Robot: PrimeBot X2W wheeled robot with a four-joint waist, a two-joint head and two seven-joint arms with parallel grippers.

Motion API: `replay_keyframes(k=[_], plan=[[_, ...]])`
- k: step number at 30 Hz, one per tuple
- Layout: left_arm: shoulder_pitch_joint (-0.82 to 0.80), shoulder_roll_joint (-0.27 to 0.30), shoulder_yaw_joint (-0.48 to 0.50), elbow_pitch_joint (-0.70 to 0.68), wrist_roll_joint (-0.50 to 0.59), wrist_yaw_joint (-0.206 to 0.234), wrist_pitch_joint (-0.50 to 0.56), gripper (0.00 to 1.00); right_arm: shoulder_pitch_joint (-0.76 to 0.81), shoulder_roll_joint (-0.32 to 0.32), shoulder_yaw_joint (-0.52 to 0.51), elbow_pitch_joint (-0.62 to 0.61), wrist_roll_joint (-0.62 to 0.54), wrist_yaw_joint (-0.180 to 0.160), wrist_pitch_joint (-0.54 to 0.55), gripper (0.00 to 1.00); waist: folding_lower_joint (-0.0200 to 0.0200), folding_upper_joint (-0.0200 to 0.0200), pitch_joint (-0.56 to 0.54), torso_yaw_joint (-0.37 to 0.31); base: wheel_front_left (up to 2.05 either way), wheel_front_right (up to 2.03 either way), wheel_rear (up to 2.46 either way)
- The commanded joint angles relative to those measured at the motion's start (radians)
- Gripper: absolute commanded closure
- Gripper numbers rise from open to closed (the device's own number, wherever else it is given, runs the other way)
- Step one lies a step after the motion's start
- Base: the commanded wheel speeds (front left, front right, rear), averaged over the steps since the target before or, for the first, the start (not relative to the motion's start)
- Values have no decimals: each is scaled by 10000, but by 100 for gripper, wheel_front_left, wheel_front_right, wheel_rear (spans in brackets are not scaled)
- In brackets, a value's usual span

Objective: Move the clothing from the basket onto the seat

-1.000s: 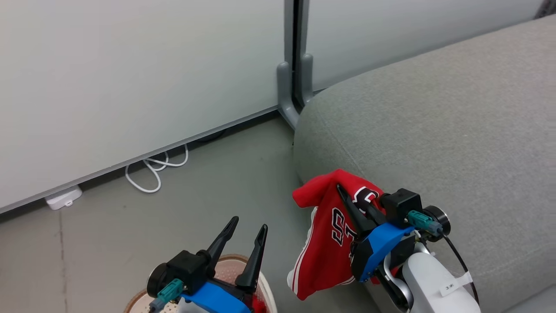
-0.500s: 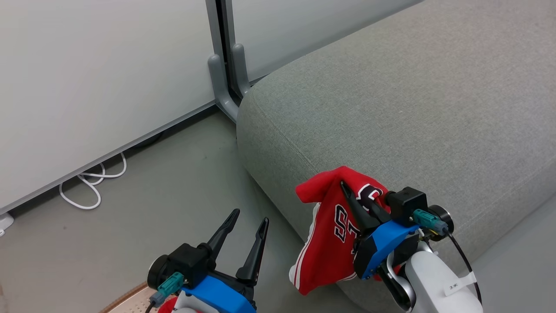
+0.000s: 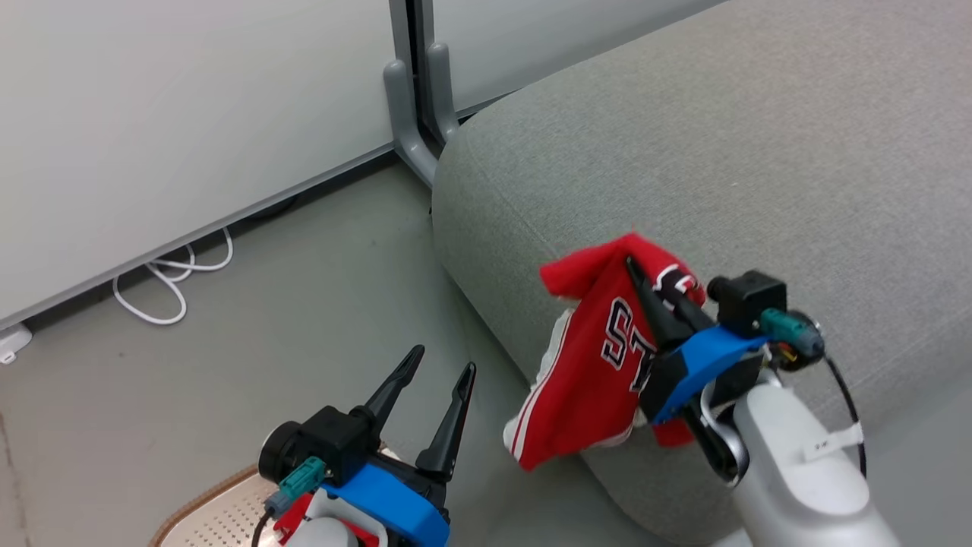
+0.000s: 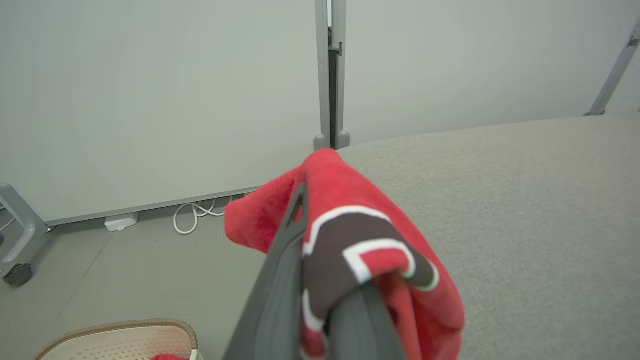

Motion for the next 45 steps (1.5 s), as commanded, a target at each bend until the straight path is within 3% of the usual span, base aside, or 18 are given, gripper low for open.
replay_keyframes(k=[1,9,16,23,29,40,41,42,43,45], plan=[[-214,70,-65,-48,-26,-69,-29,0,-480,-16,-257,-11,-187,5,55,100,0,0,312,258,0,0,0],[-1129,424,-307,-549,218,-70,-29,0,-2623,-356,-2779,-359,-1116,3,1031,100,0,0,2046,1337,0,0,0],[-1832,880,-491,-1130,482,-70,-30,0,-4066,-1760,-4996,-843,-1169,3,1515,100,0,0,3821,2317,0,0,0],[-2293,1194,-468,-1695,679,-70,-29,0,-4832,-2837,-6903,-357,-955,3,1401,100,0,0,5176,2897,0,0,0],[-2474,1168,-387,-2025,851,-70,-29,0,-4622,-3476,-7304,754,-1021,3,614,100,0,0,5848,3119,0,0,0],[-2569,1004,-438,-1876,792,-70,-30,0,-4677,-3704,-7138,2272,-1486,3,-332,100,0,0,5735,3169,0,0,0],[-2580,978,-456,-1849,763,-70,-30,0,-4691,-3724,-7131,2343,-1539,3,-362,91,0,0,5688,3180,0,0,0],[-2582,955,-484,-1812,731,-70,-30,0,-4695,-3748,-7129,2427,-1622,3,-382,66,0,0,5634,3197,0,0,0],[-2580,951,-514,-1771,716,-70,-30,0,-4694,-3744,-7128,2501,-1667,3,-403,0,0,0,5564,3215,0,0,0],[-2561,945,-559,-1707,663,-70,-30,0,-4657,-3710,-7141,2654,-1730,3,-437,0,0,0,5374,3256,0,0,0]])
